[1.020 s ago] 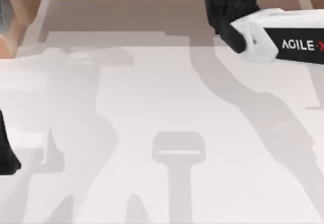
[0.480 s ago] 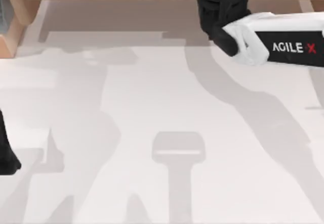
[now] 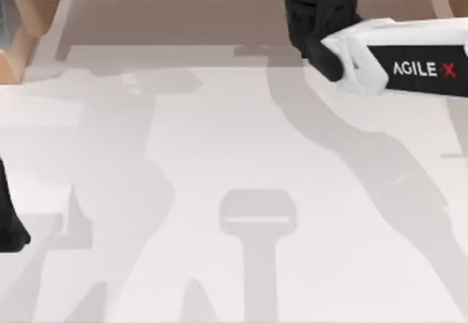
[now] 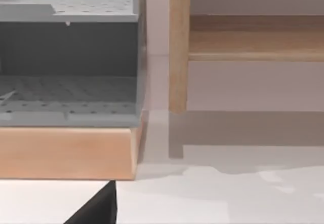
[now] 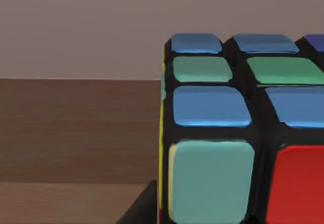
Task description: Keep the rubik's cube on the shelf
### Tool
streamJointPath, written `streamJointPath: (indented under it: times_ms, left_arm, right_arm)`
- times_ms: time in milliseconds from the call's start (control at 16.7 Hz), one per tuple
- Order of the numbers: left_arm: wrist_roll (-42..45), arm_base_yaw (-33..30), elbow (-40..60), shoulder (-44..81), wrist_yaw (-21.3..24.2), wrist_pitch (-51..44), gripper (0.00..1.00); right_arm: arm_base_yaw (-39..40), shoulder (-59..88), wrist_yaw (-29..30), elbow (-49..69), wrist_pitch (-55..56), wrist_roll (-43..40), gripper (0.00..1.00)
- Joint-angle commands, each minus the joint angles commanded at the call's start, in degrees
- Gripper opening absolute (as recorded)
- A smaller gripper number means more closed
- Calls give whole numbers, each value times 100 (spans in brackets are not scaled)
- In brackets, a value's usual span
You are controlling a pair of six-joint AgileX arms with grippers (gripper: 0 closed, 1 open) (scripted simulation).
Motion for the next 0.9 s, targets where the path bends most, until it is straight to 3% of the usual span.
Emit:
streamJointPath:
  times_ms: [300,900]
  left_arm:
    - [0,0,0,0,0,0,100]
    - [0,0,0,0,0,0,100]
  right_arm:
    - [0,0,0,0,0,0,98]
    - [-13,-4,-1,0,1,1,100]
